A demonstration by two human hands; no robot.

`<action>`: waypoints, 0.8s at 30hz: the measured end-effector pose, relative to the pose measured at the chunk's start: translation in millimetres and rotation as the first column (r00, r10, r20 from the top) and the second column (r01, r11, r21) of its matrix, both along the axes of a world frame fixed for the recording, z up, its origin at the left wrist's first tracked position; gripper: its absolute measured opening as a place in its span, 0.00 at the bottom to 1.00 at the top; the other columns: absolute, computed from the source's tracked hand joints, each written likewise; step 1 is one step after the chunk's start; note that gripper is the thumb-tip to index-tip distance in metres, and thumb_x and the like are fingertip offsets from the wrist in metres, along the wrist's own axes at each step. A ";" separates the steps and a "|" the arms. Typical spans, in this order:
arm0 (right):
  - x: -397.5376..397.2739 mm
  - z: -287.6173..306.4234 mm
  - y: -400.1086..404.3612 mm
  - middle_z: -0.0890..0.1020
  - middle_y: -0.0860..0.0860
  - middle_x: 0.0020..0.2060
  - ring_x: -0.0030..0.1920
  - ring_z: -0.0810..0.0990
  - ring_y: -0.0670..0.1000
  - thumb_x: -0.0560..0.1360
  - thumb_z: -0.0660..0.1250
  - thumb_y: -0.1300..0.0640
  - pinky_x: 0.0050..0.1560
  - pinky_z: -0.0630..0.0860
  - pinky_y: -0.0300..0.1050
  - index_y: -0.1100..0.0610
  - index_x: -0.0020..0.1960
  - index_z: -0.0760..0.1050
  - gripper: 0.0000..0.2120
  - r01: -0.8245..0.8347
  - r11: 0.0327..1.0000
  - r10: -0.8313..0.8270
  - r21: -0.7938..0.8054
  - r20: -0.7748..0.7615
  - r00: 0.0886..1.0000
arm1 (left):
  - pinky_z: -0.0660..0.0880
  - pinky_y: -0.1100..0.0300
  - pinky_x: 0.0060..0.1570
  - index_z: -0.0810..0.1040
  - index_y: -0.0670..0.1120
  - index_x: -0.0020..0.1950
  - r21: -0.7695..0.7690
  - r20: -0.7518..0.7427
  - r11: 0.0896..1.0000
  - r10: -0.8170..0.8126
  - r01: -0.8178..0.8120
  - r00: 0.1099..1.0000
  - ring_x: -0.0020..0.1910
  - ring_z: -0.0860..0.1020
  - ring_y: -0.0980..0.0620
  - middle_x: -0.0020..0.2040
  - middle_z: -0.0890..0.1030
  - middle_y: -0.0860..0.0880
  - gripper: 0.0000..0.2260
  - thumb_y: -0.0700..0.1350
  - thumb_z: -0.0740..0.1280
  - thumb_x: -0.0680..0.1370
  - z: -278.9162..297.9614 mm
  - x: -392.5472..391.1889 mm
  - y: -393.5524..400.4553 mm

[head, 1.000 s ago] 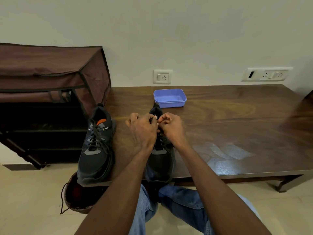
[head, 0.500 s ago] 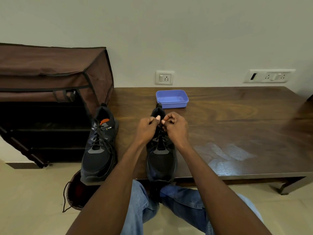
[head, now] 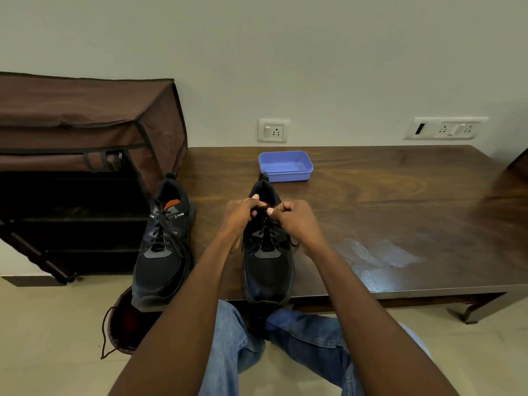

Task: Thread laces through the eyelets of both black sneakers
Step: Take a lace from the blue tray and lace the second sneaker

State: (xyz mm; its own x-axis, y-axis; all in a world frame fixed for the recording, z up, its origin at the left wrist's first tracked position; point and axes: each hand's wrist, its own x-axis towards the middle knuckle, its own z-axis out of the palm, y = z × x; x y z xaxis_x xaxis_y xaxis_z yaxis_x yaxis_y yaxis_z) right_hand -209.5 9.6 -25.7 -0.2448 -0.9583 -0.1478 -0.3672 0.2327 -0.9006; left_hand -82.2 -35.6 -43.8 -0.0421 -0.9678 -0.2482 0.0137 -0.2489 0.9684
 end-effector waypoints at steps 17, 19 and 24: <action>-52.2 16.5 -2.1 0.80 0.50 0.38 0.38 0.77 0.48 0.78 0.70 0.56 0.44 0.73 0.42 0.60 0.44 0.81 0.07 -0.127 0.786 0.511 0.604 -0.521 0.683 | 0.74 0.70 0.31 0.80 0.37 0.58 -0.034 -0.144 0.946 0.315 -0.323 0.938 0.33 0.77 0.56 0.43 0.81 0.43 0.10 0.31 0.68 0.77 -13.8 6.4 -26.5; -51.2 14.3 -4.0 0.79 0.49 0.36 0.36 0.76 0.46 0.80 0.68 0.57 0.40 0.73 0.38 0.58 0.41 0.78 0.09 -0.122 0.717 0.595 0.686 -0.512 0.619 | 0.74 0.70 0.31 0.80 0.37 0.58 -0.019 -0.142 0.935 0.348 -0.354 0.927 0.33 0.77 0.56 0.42 0.81 0.45 0.10 0.31 0.67 0.77 -17.2 6.2 -30.5; -48.3 1.5 -9.3 0.78 0.50 0.35 0.34 0.75 0.46 0.79 0.68 0.59 0.50 0.74 0.43 0.57 0.39 0.75 0.10 -0.090 0.640 0.648 0.763 -0.474 0.596 | 0.75 0.71 0.32 0.80 0.37 0.57 -0.026 -0.142 0.940 0.335 -0.341 0.932 0.36 0.78 0.56 0.43 0.81 0.46 0.09 0.32 0.68 0.78 -21.1 4.0 -28.2</action>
